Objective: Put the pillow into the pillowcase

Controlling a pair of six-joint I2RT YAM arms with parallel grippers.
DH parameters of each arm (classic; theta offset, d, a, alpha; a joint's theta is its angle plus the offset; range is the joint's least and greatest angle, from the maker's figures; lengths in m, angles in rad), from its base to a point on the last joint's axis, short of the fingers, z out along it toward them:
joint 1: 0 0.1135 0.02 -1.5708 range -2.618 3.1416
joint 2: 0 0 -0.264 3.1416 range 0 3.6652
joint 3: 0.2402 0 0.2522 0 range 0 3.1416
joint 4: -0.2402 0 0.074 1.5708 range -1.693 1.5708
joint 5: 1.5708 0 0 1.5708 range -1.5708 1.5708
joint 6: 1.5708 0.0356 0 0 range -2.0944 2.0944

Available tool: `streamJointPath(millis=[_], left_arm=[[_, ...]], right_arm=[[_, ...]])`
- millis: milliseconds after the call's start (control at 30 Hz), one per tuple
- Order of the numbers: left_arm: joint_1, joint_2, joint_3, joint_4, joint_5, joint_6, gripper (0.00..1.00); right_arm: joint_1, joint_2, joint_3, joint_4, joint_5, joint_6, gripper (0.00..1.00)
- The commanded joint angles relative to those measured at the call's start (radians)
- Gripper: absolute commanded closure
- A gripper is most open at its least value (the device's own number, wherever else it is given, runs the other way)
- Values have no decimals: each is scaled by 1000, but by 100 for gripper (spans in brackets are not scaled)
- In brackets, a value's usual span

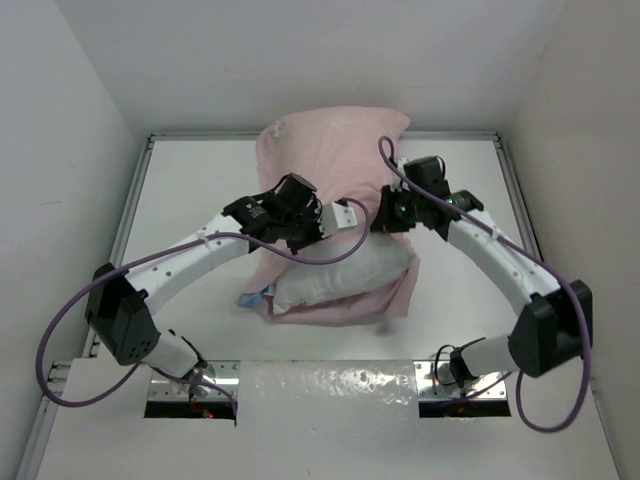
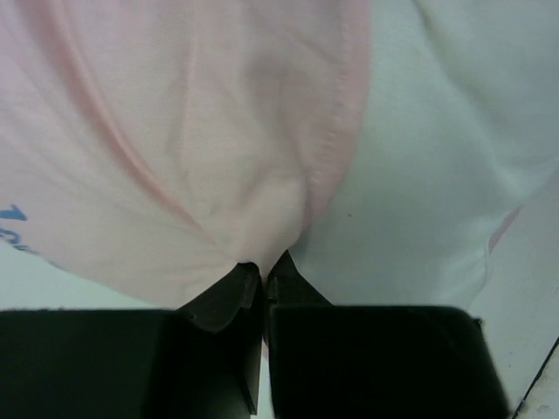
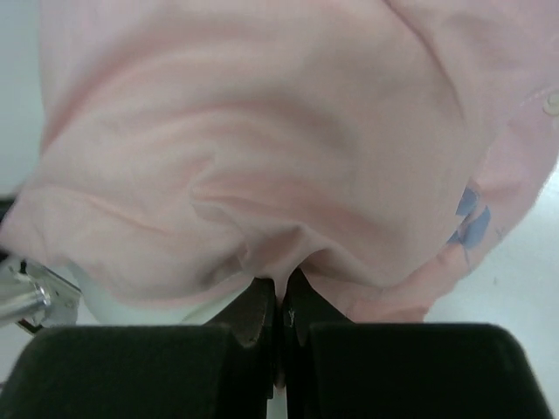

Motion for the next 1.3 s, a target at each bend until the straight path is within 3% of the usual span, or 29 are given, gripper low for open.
streamJointPath(millis=[0, 167, 200, 233, 267, 300, 367, 400, 500, 667, 767, 933, 1067, 1167, 1233, 1267], left_arm=[[-9, -93, 54, -47, 33, -56, 100], [-9, -157, 55, -110, 70, -78, 100], [-9, -162, 58, -118, 68, -78, 97], [-9, -163, 61, -127, 61, -73, 83], [-9, -162, 61, -124, 51, -73, 66], [-9, -160, 60, -109, 30, -73, 39], [-9, -136, 64, -84, 7, -104, 17], [-9, -107, 72, -66, -4, -119, 1], [-9, -41, 126, -59, -2, -174, 0], [-9, 125, 203, -38, -38, -255, 0], [-9, 197, 232, 14, -139, -305, 0], [-9, 306, 290, 62, -433, -334, 0], [-9, 309, 240, 170, -680, -299, 0], [-2, 273, 116, 279, -737, -224, 0], [24, 260, 89, 304, -688, -210, 22], [44, 257, 89, 298, -673, -219, 43]], right_arm=[[-4, 126, 186, 100, -54, -40, 100], [-4, 316, 382, 130, -156, -3, 100], [-4, 334, 401, 150, -166, 20, 100], [-4, 351, 430, 158, -170, 32, 97], [-4, 364, 441, 173, -174, 41, 88], [-4, 383, 463, 172, -174, 46, 60], [-6, 391, 491, 132, -132, 31, 29], [-7, 387, 508, 114, -108, 12, 14], [-35, 332, 473, 83, -10, 8, 1], [-128, 188, 338, 69, 113, 95, 1], [-135, 74, 219, 65, 211, 94, 1], [-135, -78, 8, 78, 276, 123, 1], [-135, -150, -145, 129, 245, 167, 1], [-136, -181, -225, 172, 224, 187, 2], [-136, -186, -266, 209, 169, 186, 4], [-133, -186, -276, 218, 150, 186, 8]])
